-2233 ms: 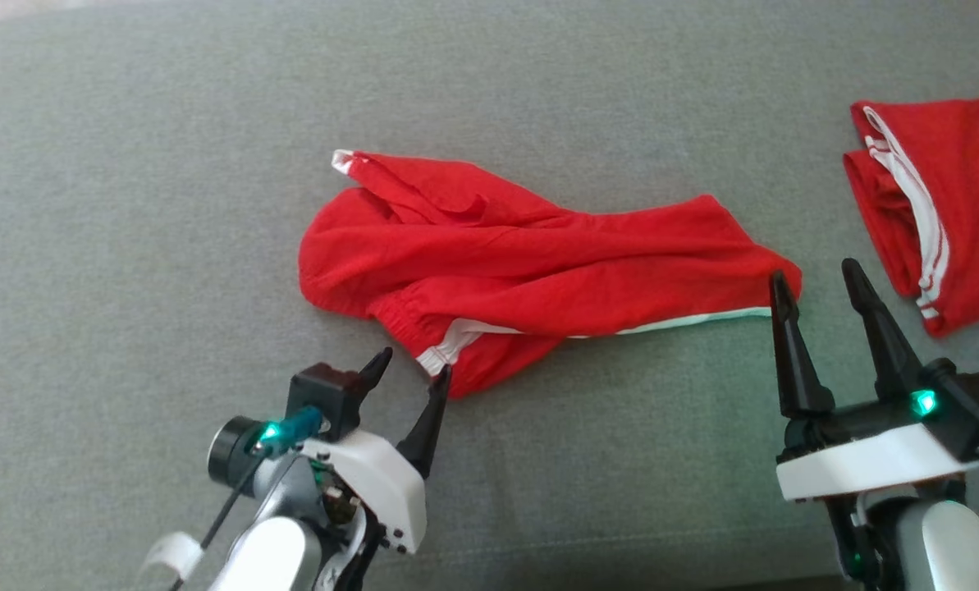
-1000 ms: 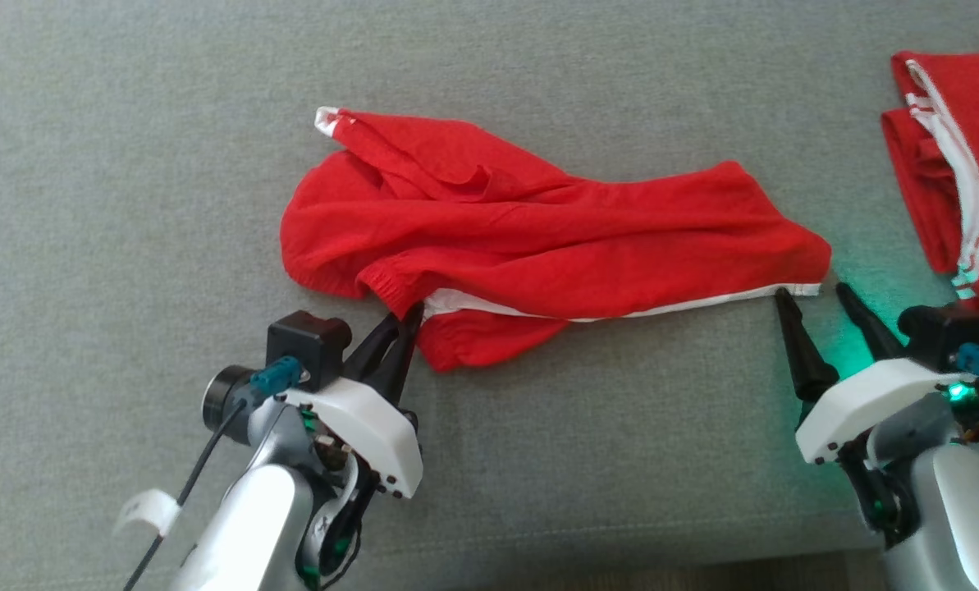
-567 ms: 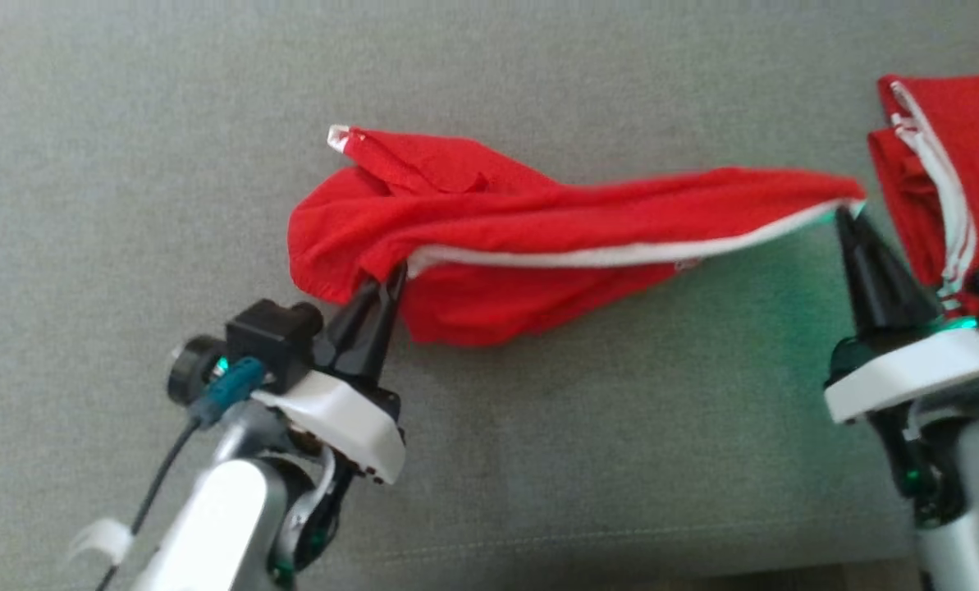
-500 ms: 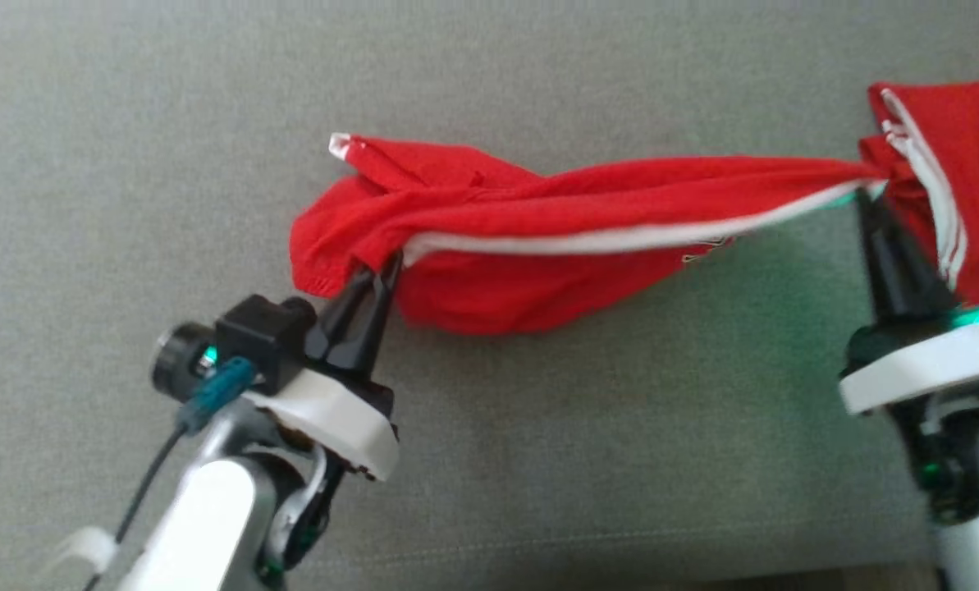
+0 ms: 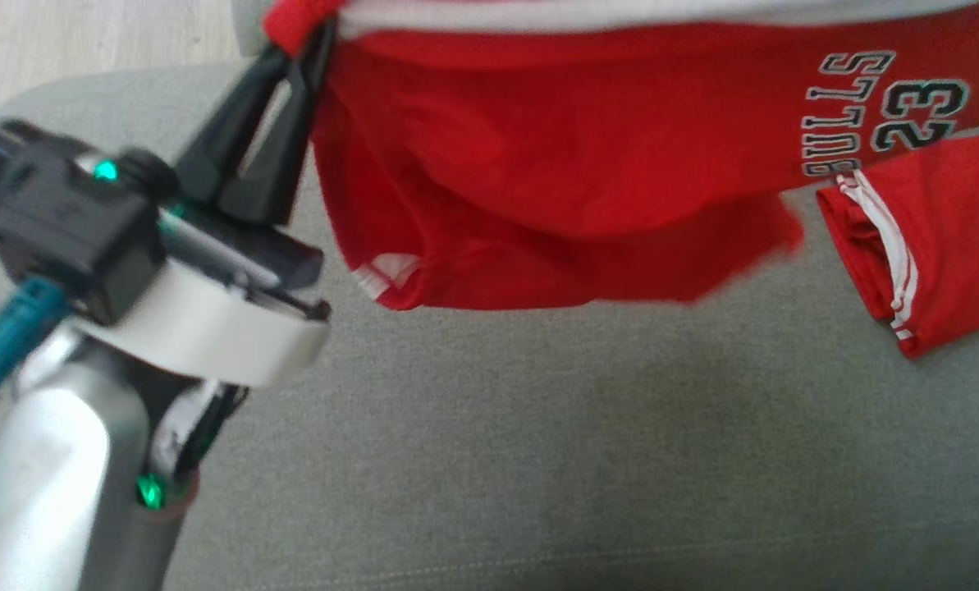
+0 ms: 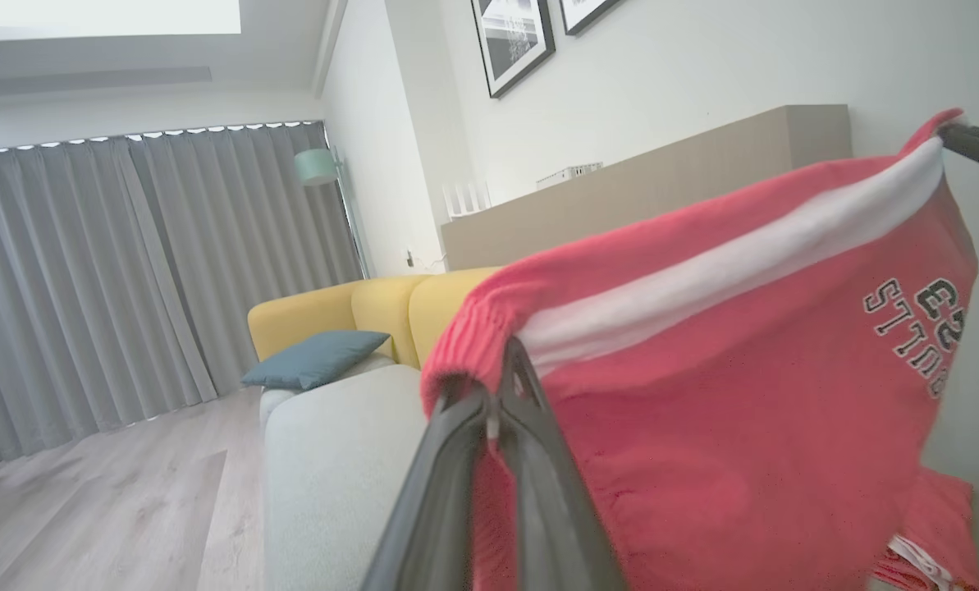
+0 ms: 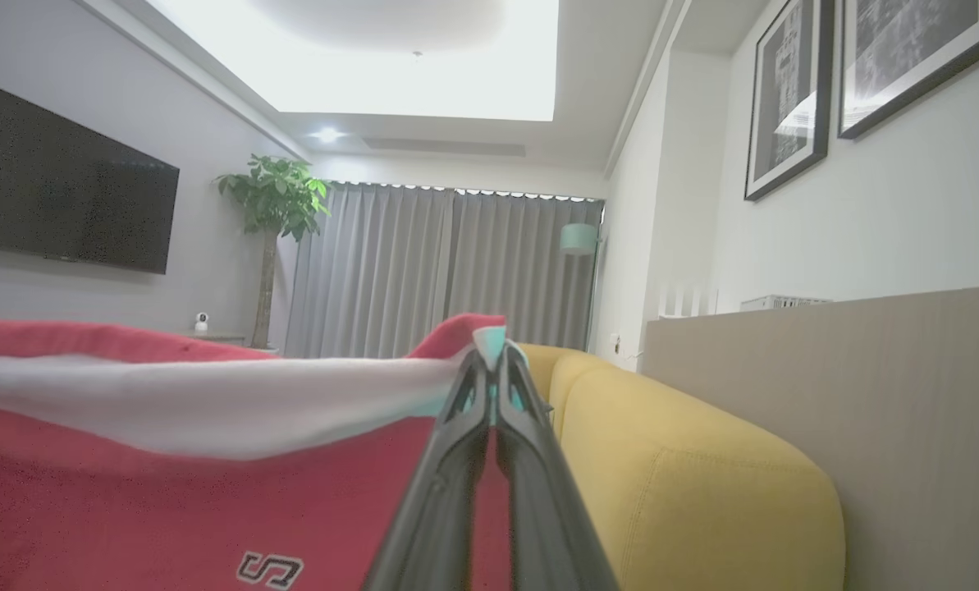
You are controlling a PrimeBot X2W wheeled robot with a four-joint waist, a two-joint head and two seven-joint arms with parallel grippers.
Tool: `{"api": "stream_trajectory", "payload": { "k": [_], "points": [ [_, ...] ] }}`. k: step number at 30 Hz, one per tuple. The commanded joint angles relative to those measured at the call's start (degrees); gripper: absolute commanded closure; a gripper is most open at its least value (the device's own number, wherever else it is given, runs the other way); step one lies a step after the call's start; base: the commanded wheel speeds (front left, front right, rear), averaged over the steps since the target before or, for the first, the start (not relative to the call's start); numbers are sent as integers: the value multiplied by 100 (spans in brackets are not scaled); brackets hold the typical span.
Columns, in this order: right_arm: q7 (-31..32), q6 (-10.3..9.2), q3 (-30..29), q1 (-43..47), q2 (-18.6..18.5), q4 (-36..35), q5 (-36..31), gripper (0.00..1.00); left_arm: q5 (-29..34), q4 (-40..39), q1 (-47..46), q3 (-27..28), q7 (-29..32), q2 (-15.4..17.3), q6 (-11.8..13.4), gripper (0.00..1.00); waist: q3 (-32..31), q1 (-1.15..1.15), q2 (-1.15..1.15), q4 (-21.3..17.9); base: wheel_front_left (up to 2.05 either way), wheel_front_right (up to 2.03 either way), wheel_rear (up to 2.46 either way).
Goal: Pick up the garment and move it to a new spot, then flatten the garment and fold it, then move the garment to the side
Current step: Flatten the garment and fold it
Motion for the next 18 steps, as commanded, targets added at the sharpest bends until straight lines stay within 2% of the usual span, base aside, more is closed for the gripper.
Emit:
{"api": "stream_trajectory", "payload": {
  "k": [1,5,8,11,15,16,18],
  "points": [
    [103,20,52,-242,-105,-194,42,100,-43,-193,-387,349,88,182,-21,100,-48,0,0,-15,0,0,0],
    [214,20,88,-542,-119,-8,229,100,-250,28,-662,377,157,91,-60,100,-55,0,0,-25,0,0,0],
    [238,20,247,-789,-103,378,427,100,-454,488,-903,374,93,-43,-120,100,12,0,0,-27,0,0,0],
    [180,20,475,-1281,-83,1077,632,100,-595,1241,-1341,411,-157,-231,-182,100,148,0,0,-38,0,0,0],
    [-258,20,896,-2359,11,2368,788,100,-705,2699,-2187,544,-749,-517,-256,100,295,0,0,-81,0,0,0],
    [-258,20,896,-2359,11,2368,788,100,-705,2699,-2187,544,-749,-517,-256,100,295,0,0,-81,0,0,0],
    [-587,20,1084,-2956,110,3087,803,100,-668,3460,-2696,608,-1157,-645,-263,100,381,0,0,-97,0,0,0]
  ]
}}
